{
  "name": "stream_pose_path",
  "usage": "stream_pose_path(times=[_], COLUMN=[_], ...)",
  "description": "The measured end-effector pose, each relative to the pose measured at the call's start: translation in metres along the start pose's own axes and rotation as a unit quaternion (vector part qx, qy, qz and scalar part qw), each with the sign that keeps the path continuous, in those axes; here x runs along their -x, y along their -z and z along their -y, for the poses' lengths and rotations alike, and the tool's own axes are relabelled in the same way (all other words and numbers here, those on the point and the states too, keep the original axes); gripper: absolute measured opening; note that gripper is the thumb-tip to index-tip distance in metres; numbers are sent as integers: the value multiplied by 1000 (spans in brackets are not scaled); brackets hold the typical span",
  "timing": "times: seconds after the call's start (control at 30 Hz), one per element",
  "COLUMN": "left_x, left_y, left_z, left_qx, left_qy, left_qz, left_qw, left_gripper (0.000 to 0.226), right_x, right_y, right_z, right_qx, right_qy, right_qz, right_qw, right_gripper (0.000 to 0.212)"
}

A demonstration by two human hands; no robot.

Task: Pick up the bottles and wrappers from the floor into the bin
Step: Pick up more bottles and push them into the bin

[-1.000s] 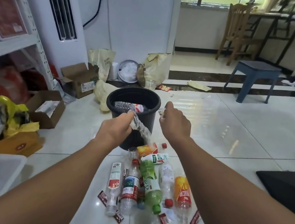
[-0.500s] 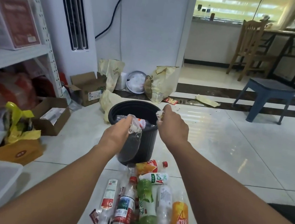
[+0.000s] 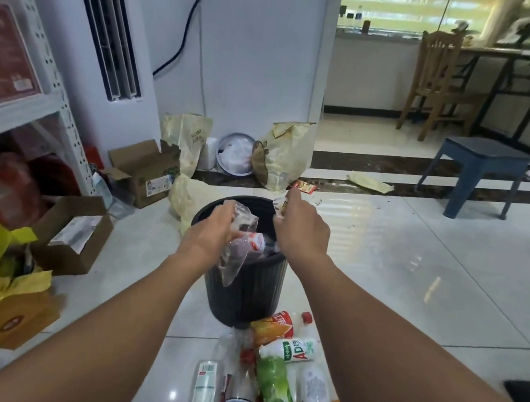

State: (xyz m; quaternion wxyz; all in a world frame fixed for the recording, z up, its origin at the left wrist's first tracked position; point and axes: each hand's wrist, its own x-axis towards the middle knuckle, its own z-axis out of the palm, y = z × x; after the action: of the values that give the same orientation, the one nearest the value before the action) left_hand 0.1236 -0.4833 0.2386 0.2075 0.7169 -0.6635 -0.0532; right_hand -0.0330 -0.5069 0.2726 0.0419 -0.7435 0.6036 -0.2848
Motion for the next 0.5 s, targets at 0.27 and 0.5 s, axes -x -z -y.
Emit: stream_pose_path(times=[0.27,0.5], left_x=[-56,-96], left_y=[-32,-60], left_z=[-8,1], left_qx=[-87,-238], left_qy=[-66,-143], left_qz=[-9,-17], left_qw=[994,960], left_gripper=[36,55], right_x=[-28,-42], right_y=[-21,-46], right_z=[-14,-38], right_qx=[38,48], right_qy=[22,15], right_qz=[11,29], right_qw=[999,998], right_gripper=[27,22])
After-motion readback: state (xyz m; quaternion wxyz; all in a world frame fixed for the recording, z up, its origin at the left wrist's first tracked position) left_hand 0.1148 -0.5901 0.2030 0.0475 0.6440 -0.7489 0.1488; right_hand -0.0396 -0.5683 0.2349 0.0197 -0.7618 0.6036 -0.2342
